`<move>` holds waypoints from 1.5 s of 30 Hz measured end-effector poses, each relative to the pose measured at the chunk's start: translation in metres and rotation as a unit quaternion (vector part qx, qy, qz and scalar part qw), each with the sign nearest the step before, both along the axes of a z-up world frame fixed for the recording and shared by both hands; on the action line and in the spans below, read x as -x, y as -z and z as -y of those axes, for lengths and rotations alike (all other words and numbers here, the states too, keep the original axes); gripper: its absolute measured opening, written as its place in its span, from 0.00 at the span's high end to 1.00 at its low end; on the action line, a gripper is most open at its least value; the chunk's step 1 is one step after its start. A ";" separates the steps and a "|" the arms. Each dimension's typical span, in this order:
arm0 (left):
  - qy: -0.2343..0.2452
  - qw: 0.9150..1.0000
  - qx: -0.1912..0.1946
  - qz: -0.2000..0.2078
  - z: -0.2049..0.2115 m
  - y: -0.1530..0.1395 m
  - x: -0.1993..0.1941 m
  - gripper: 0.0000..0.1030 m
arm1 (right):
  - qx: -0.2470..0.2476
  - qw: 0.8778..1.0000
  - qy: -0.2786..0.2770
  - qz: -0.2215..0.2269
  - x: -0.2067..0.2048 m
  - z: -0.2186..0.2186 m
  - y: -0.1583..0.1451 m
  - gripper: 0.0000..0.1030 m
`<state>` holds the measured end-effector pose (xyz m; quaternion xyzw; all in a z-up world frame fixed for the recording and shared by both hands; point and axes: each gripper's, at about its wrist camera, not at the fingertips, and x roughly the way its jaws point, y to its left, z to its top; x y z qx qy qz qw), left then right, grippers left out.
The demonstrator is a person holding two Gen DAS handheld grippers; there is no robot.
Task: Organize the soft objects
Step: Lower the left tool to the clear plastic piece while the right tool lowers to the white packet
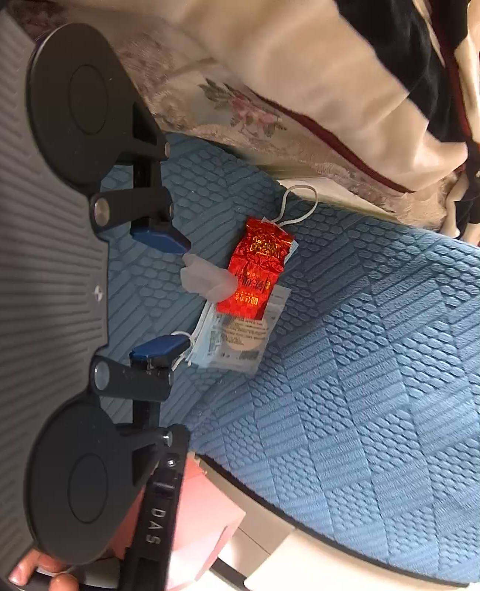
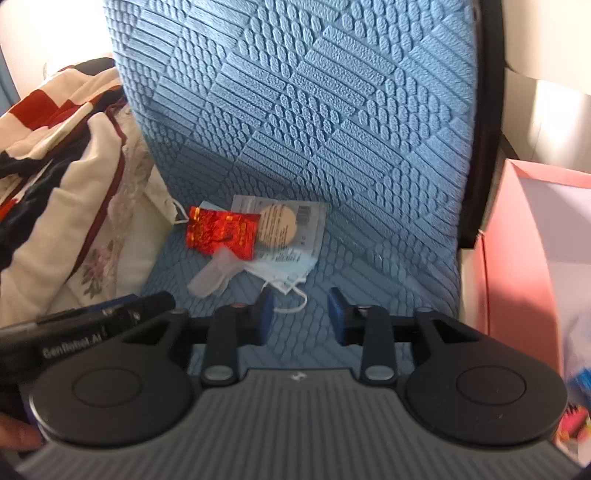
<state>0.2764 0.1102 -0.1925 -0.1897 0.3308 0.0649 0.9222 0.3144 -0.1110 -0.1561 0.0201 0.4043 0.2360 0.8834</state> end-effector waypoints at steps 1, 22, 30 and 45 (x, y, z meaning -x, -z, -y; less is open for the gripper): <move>0.000 1.000 -0.002 -0.003 -0.001 0.002 -0.004 0.46 | 0.000 1.000 -0.001 -0.002 -0.006 -0.002 0.001 0.61; 0.023 0.999 -0.018 -0.038 -0.017 0.043 -0.074 0.47 | -0.038 0.997 0.016 -0.071 -0.115 -0.027 0.050 0.38; 0.029 0.999 -0.022 -0.037 -0.011 0.055 -0.088 0.49 | -0.068 0.992 -0.013 -0.106 -0.138 -0.040 0.070 0.38; 0.039 0.999 -0.008 -0.034 -0.009 0.052 -0.085 0.81 | -0.083 0.991 -0.030 -0.102 -0.121 -0.039 0.062 0.97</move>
